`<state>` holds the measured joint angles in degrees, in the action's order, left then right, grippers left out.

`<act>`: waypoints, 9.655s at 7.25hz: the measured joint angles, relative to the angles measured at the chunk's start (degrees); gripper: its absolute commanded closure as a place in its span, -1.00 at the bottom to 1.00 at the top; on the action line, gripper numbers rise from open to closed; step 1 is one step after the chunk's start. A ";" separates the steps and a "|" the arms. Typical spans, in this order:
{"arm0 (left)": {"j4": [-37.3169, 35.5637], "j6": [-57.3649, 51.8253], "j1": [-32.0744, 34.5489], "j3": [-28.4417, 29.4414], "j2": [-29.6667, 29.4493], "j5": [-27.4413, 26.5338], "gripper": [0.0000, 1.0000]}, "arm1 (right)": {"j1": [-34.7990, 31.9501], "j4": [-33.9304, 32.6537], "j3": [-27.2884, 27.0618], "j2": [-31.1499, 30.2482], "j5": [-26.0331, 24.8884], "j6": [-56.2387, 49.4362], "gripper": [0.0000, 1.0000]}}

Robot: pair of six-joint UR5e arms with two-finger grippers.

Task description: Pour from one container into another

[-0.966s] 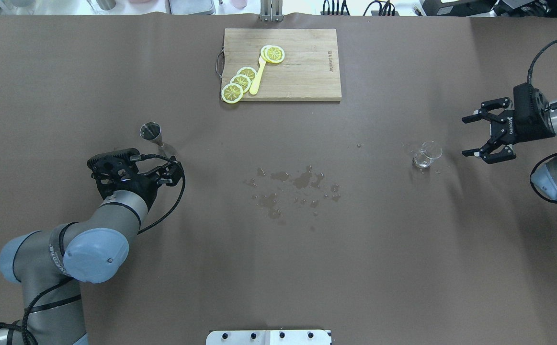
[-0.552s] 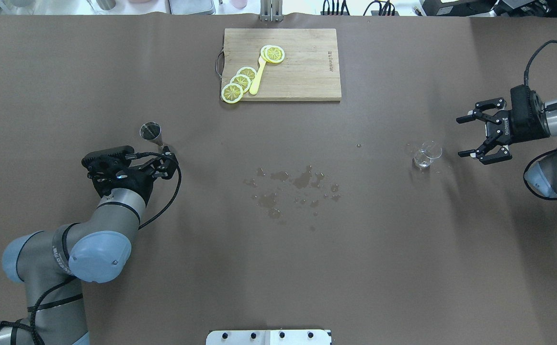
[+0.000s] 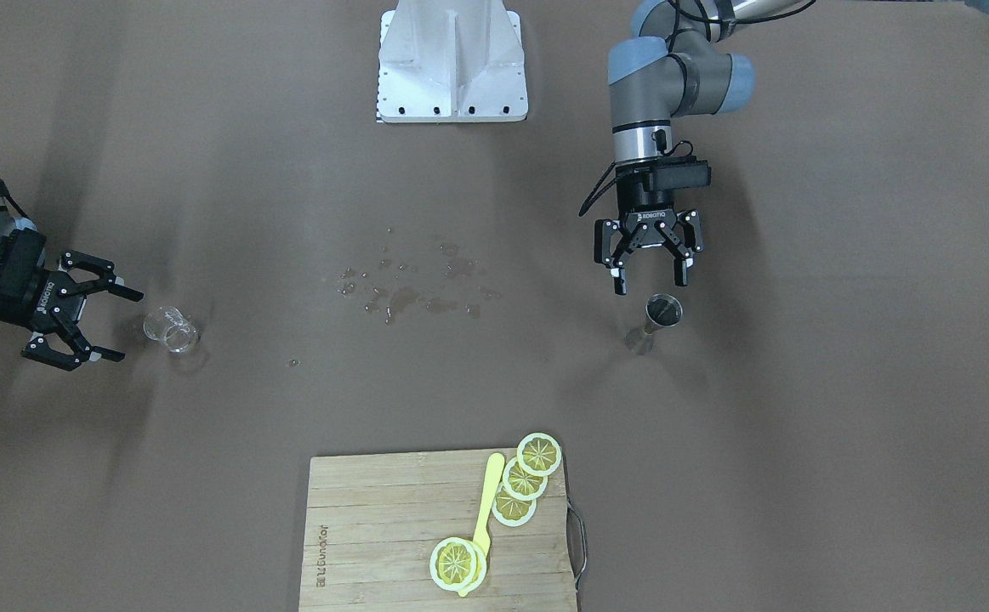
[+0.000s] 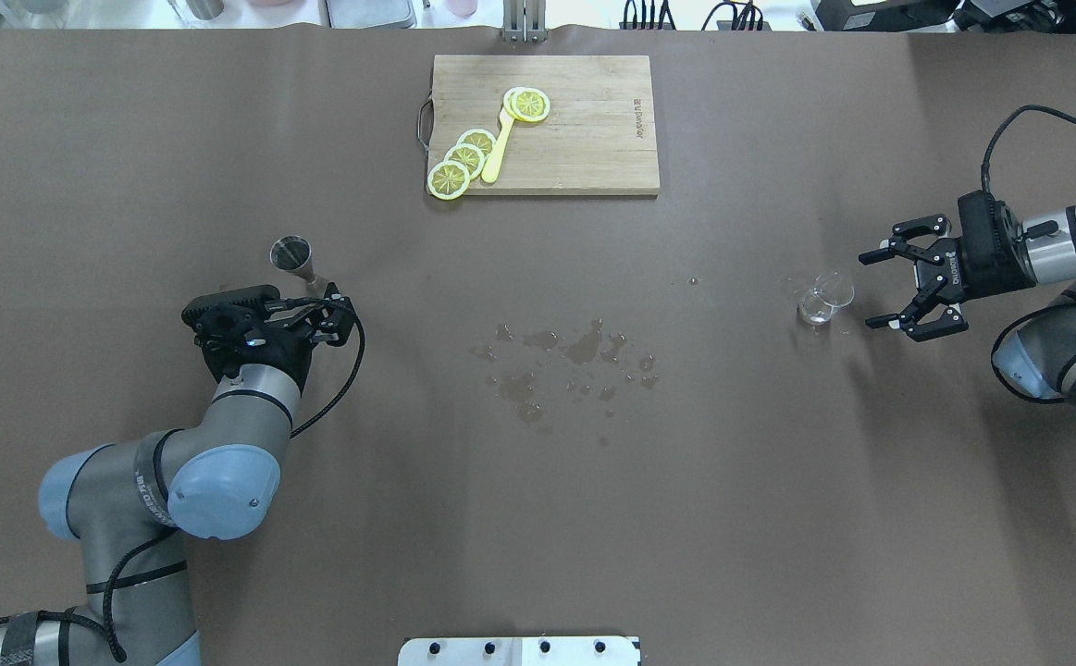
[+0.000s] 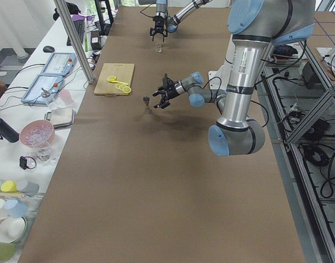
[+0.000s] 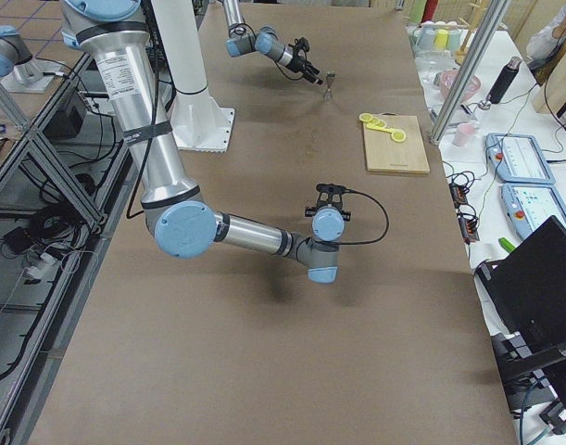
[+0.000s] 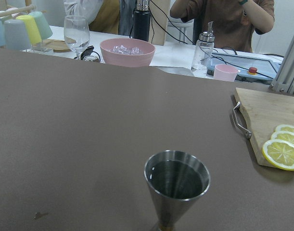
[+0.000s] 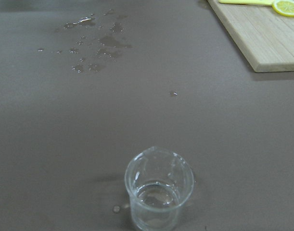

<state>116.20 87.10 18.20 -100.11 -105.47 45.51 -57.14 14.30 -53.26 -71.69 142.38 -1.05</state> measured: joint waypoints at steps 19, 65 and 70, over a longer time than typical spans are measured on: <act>1.59 0.99 -0.05 14.60 -6.45 -17.95 -0.82 | 4.62 -0.06 3.26 3.11 -5.46 2.20 -0.22; 25.75 -44.33 0.76 10.98 -16.17 -0.87 1.00 | -3.10 -38.23 -33.37 -0.91 -5.15 3.69 1.00; 41.11 -56.65 -0.06 16.14 -20.93 13.75 1.00 | -2.64 -66.68 -50.05 -0.90 -6.08 -5.11 1.00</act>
<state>157.31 30.45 18.14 -83.98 -126.39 59.26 -59.78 -52.38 -103.31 -72.59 136.30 -6.16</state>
